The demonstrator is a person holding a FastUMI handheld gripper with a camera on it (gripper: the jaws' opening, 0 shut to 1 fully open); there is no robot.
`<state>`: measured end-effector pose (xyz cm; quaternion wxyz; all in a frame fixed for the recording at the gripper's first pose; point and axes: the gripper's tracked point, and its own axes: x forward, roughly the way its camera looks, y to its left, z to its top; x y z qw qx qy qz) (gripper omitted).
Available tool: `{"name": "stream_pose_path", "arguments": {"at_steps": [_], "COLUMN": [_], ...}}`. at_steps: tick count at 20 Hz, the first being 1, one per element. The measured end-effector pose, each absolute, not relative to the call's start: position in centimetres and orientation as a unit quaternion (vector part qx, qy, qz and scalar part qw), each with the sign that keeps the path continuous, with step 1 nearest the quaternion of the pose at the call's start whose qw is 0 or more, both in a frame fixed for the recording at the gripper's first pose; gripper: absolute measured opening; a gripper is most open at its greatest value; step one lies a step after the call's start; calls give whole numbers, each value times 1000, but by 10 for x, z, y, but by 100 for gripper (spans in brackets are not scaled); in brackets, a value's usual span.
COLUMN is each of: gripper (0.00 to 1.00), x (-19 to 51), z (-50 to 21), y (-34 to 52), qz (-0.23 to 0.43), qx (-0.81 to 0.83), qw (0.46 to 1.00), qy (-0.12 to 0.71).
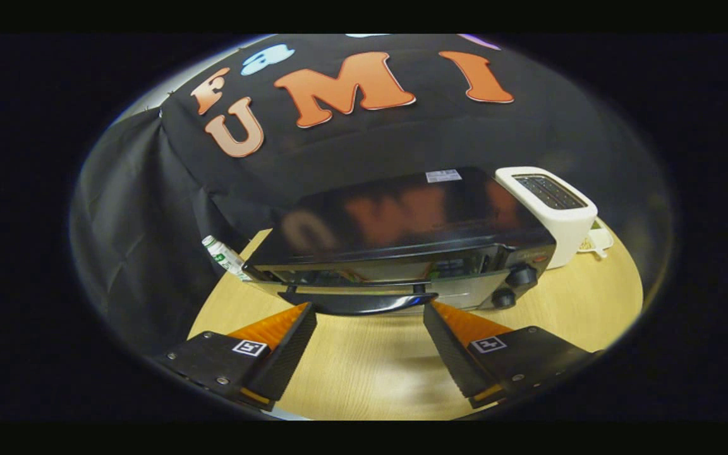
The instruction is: Open the toaster oven, put the food inside, and close the toaster oven door.
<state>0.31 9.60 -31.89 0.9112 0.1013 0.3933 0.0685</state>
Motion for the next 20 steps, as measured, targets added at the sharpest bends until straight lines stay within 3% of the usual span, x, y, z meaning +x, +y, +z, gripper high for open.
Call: {"name": "stream_pose_path", "arguments": {"at_steps": [20], "gripper": [99], "x": [9], "z": [-164], "y": [15], "qz": [19], "qx": [22], "qw": [991], "qy": [128]}}
